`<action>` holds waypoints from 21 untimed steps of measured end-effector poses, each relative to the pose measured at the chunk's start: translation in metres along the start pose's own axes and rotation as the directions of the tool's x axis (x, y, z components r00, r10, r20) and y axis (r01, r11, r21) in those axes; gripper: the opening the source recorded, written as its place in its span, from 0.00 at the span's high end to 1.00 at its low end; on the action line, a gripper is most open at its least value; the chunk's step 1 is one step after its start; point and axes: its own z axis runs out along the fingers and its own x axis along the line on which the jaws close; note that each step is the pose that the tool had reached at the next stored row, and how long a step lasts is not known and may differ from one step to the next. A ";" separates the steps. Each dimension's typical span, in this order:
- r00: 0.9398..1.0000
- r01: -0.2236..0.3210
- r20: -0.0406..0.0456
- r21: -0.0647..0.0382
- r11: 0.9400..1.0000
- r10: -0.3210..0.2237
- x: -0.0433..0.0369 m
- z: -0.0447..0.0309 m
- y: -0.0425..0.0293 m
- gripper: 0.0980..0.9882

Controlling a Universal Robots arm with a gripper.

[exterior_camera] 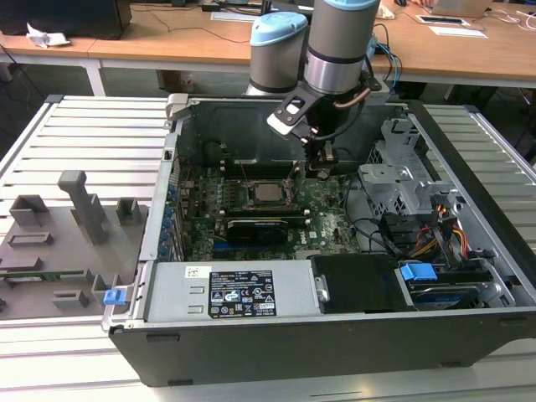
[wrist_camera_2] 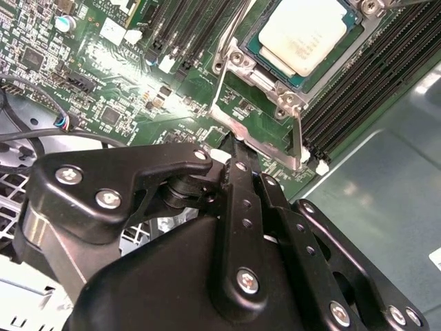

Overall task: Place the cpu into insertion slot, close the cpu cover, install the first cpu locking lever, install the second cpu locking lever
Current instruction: 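Close the cpu cover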

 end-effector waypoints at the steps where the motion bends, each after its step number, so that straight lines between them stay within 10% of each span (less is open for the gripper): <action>1: 1.000 0.000 0.000 0.000 1.000 0.000 0.0000 0.0000 -0.0003 0.99; 21: 1.000 0.000 0.000 0.000 1.000 0.000 0.0013 -0.0002 -0.0131 0.99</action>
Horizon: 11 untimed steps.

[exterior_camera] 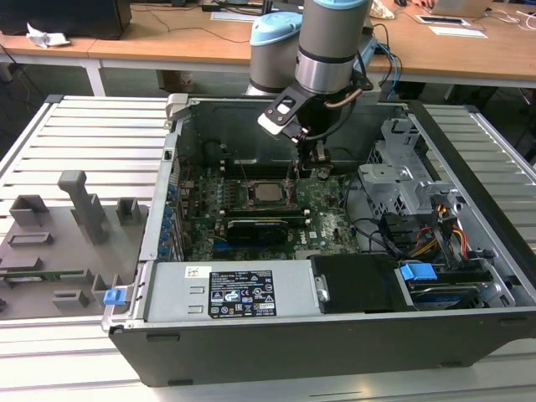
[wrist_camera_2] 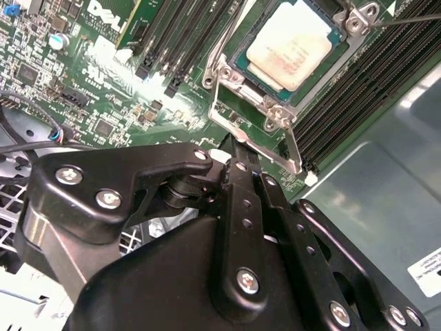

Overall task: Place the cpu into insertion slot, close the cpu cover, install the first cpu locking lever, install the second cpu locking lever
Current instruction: 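Close the cpu cover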

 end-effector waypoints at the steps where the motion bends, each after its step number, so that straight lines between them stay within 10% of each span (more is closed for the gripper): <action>1: 1.000 0.000 0.000 0.000 1.000 0.000 0.0001 0.0000 -0.0009 0.99; 11: 1.000 0.000 0.000 0.000 1.000 0.000 0.0006 0.0018 -0.0059 0.99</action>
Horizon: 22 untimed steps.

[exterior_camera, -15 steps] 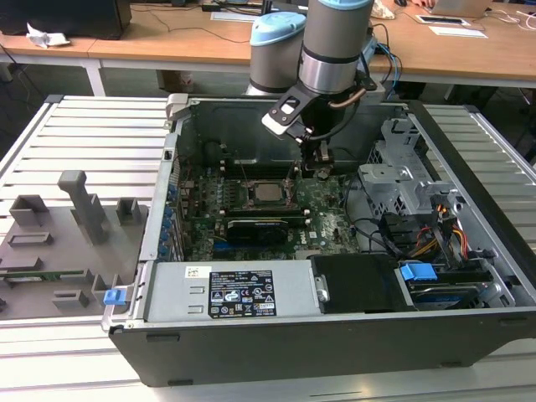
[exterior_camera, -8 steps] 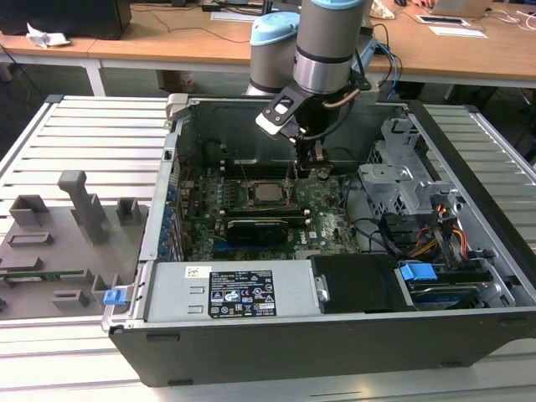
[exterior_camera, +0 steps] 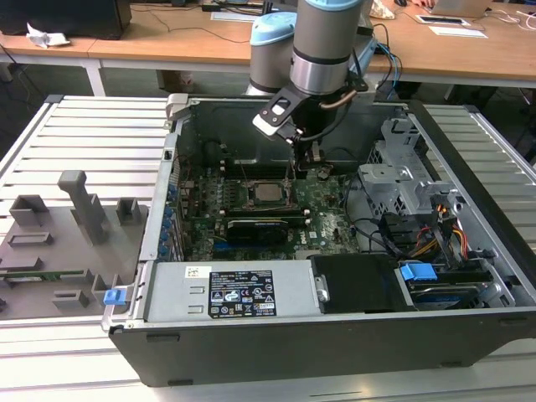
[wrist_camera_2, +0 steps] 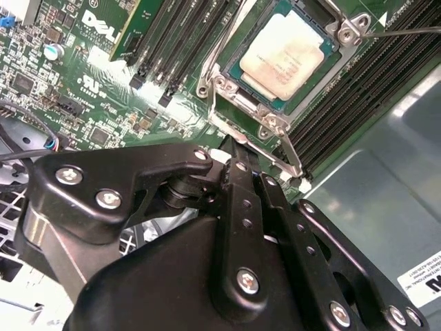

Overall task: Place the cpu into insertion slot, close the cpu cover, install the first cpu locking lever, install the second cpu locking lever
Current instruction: 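Close the cpu cover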

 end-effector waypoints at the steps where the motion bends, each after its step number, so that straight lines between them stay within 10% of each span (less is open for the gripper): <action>1: 1.000 0.000 0.000 0.000 1.000 0.000 0.0000 0.0003 -0.0002 0.99; 22: 1.000 0.000 0.000 0.000 1.000 0.000 0.0004 0.0094 -0.0062 0.99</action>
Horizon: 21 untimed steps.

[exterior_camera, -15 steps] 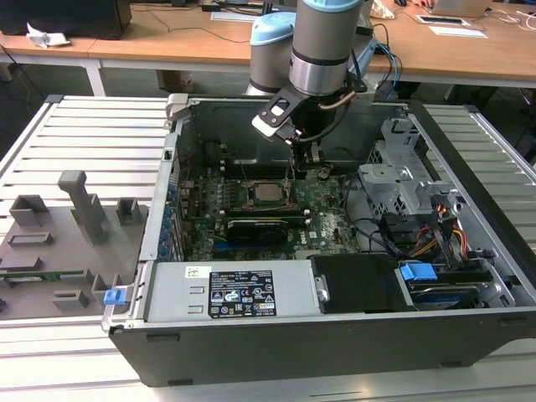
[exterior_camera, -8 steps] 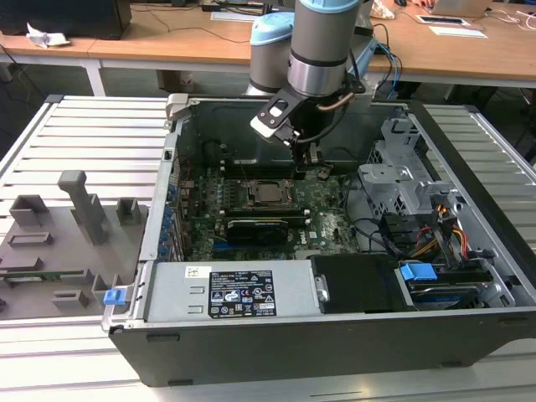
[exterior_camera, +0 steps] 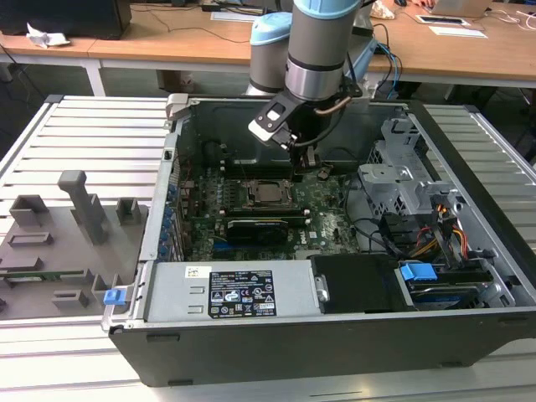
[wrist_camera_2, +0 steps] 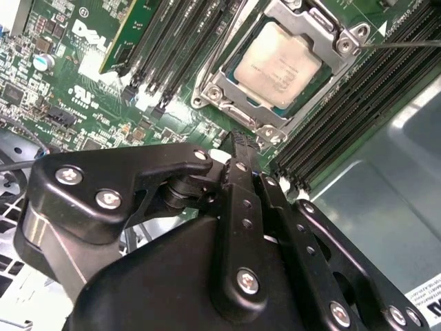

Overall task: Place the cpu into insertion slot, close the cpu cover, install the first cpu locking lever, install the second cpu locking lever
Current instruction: 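Close the cpu cover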

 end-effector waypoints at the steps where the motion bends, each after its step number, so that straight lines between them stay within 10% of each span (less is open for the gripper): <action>1: 1.000 0.000 0.000 0.000 1.000 0.000 0.0001 0.0006 -0.0009 0.99; 9: 1.000 0.000 0.000 0.000 1.000 0.000 0.0013 0.0009 -0.0126 0.99; 13: 1.000 0.000 0.000 0.000 1.000 0.000 0.0032 0.0057 -0.0340 0.99; 21: 1.000 0.000 0.000 0.000 1.000 0.000 0.0041 0.0091 -0.0439 0.99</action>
